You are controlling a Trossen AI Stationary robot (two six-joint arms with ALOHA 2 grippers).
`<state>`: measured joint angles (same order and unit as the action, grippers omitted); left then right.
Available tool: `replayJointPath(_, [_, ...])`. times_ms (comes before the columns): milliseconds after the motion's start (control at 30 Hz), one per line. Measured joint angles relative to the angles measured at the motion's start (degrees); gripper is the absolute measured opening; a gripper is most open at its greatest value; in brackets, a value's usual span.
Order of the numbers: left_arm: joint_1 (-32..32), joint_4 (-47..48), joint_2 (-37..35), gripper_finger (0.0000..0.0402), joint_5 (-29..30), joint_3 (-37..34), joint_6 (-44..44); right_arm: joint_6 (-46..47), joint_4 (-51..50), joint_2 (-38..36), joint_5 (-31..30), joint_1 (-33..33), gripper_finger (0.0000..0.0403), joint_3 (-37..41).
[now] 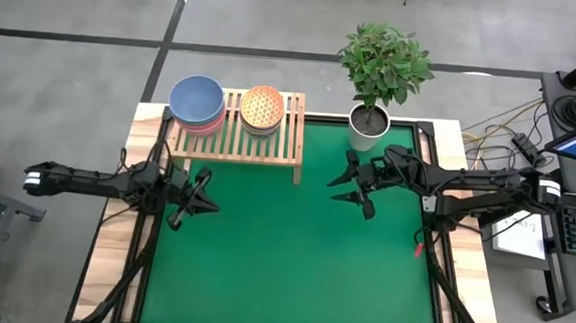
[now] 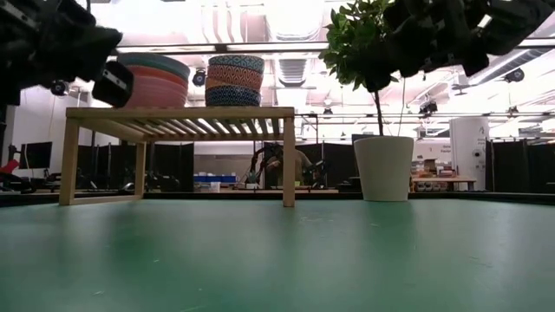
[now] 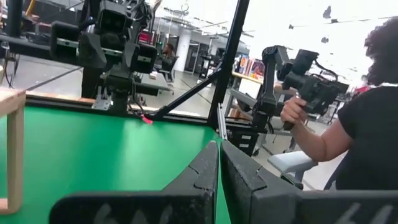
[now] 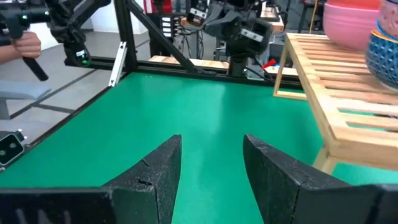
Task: Place and stack bowls onto a shelf
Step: Return to Home Position
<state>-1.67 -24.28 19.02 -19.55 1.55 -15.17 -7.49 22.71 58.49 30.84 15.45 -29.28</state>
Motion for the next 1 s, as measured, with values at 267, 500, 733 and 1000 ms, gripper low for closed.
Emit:
replayJointPath(267, [0.02,2.47,-3.65,0.0000,-0.52,-0.86,0.60,1.53,3.57,-0.05,4.32,4.39,0.0143,3.04])
replayJointPath(500, [0.02,4.26,-4.82,0.0000,-0.55,-0.95,1.15,1.47,3.78,-1.67,5.67,6.83,0.0141,4.86])
replayJointPath(733, [0.02,4.80,-4.88,0.0000,-0.52,-0.97,2.46,1.69,4.94,-7.94,8.40,10.15,0.0137,9.24])
replayJointPath(1000, [0.02,4.77,-4.88,0.0000,-0.44,-0.97,4.83,5.41,6.32,-19.51,8.36,12.54,0.0134,16.63])
